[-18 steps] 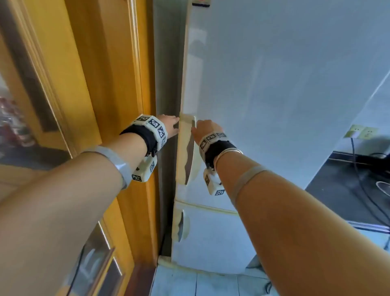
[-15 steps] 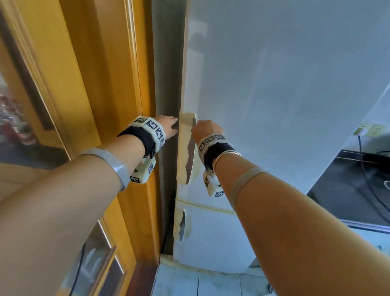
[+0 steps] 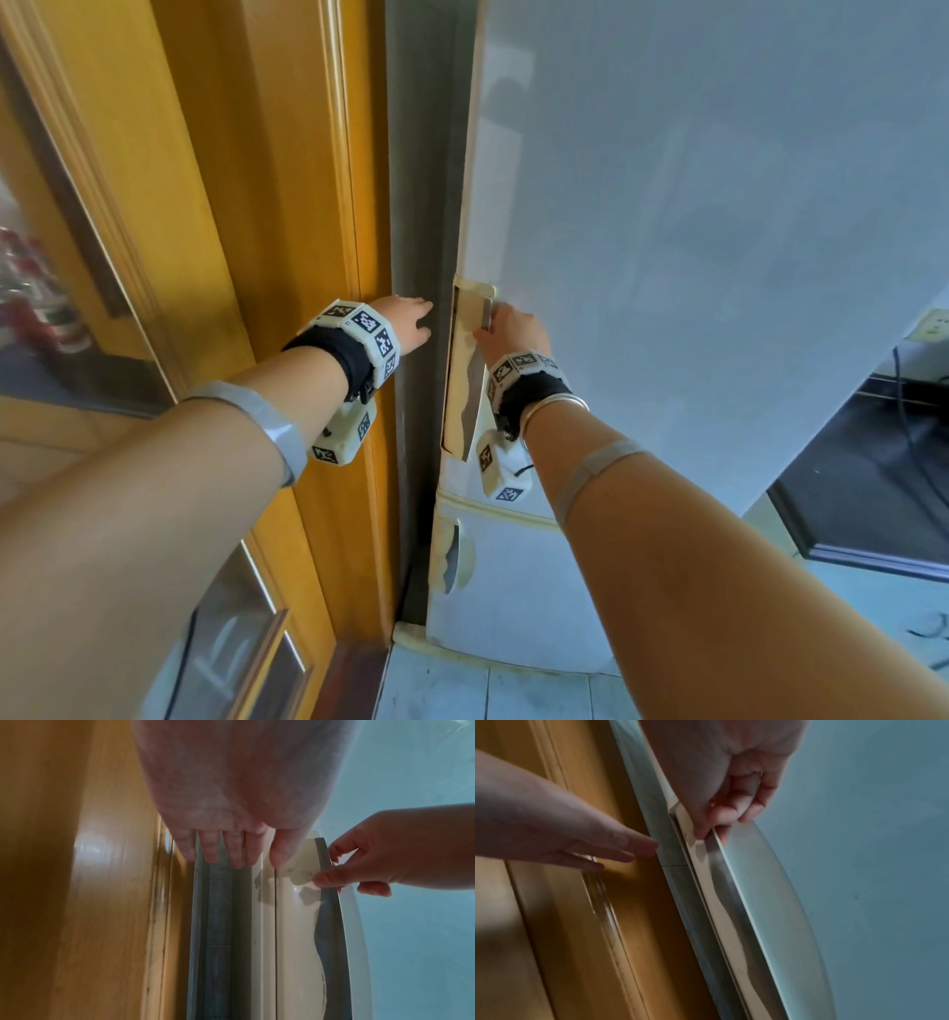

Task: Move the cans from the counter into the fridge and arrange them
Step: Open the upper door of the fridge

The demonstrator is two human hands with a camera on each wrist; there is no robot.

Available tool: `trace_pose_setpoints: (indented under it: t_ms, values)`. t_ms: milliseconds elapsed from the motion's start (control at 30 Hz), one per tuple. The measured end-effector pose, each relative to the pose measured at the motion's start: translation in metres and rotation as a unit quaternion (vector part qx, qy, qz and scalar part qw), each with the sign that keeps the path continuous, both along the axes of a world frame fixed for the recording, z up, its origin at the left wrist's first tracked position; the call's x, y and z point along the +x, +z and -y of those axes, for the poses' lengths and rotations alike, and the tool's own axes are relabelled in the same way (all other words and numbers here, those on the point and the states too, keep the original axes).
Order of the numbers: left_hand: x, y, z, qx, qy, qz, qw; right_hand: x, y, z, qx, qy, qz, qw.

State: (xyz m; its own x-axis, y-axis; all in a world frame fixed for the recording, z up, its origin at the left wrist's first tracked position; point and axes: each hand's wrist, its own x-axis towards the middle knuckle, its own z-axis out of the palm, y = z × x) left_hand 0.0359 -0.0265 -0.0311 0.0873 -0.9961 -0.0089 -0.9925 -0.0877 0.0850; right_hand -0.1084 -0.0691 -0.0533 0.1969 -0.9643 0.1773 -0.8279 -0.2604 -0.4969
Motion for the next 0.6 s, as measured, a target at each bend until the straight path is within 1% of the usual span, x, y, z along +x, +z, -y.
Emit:
trace_pose_setpoints:
  t_ms: [233, 367, 467, 533, 600]
  values:
    - [0.004, -0.005, -0.014, -0.016, 0.000, -0.005, 1.000, 0.001, 0.007, -0.012, -0.020, 0.010, -0.087, 0.996]
    - [0.004, 0.002, -0.033, -0.015, 0.011, -0.025, 1.000, -0.004, 0.013, -0.037, -0.019, 0.006, -0.121, 0.992]
    - [-0.002, 0.010, -0.054, -0.018, -0.004, -0.028, 0.999, -0.012, 0.018, -0.064, -0.015, 0.003, -0.134, 0.991]
    - [-0.005, 0.013, -0.069, -0.015, -0.012, -0.025, 1.000, -0.016, 0.025, -0.086, -0.028, -0.009, -0.187, 0.982]
    - [-0.008, 0.015, -0.086, -0.010, -0.020, -0.016, 1.000, -0.019, 0.037, -0.112, -0.064, -0.032, -0.244, 0.967]
